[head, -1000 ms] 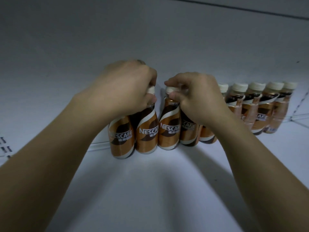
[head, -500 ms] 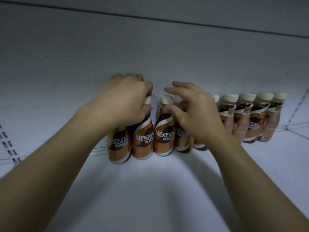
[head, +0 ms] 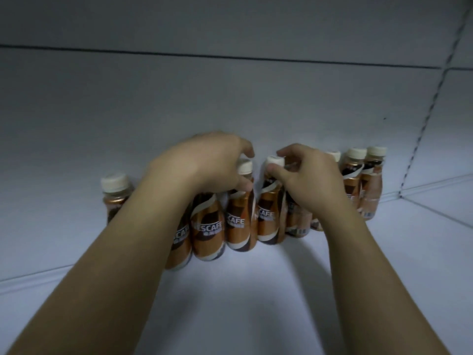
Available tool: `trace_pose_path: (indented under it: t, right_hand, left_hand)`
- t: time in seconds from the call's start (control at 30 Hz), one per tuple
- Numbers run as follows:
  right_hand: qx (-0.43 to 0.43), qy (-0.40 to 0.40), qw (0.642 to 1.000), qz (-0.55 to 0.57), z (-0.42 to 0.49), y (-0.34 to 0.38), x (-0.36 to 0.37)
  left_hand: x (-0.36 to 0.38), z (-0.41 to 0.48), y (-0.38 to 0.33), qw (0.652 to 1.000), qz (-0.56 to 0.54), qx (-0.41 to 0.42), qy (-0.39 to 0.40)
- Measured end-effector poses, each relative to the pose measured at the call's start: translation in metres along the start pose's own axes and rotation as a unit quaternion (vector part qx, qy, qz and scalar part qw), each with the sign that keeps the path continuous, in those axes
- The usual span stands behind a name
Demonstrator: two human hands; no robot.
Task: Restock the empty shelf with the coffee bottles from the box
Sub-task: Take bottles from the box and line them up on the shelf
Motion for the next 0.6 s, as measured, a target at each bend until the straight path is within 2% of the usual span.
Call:
trace_pose_path:
  t: [0.07,0.23,0.5,0.6]
  right_hand:
    - [0.0,-0.01,1.0,-0.002,0.001,0.0,0.004]
    - [0.002,-0.046,0.997,-0.055,0.004,0.005,0.01]
    - [0.02,-0.036,0.998,0.058,0.001,0.004,0.01]
    - [0.019,-0.033,0.996,0.084,0.0,0.004,0.012]
  left_hand:
    - [0.006,0.011,0.001,1.0,-0.009,-0.003,0.008]
    - [0.01,0.021,-0.001,0.997,0.059,0.026,-0.052]
    - [0.011,0.022,0.001,0.988,0.065,-0.003,-0.139]
    - [0.013,0.022,0.001,0.987,0.067,-0.027,-0.143]
Point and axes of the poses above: each hand's wrist, its own z-axis towards the middle knuckle, its own x-axis out of the palm, y = z × x, the point moved 5 cm from there along z, towards the middle knuckle, and after that the axes turned 10 degrees about -z, right-handed, at the moved point
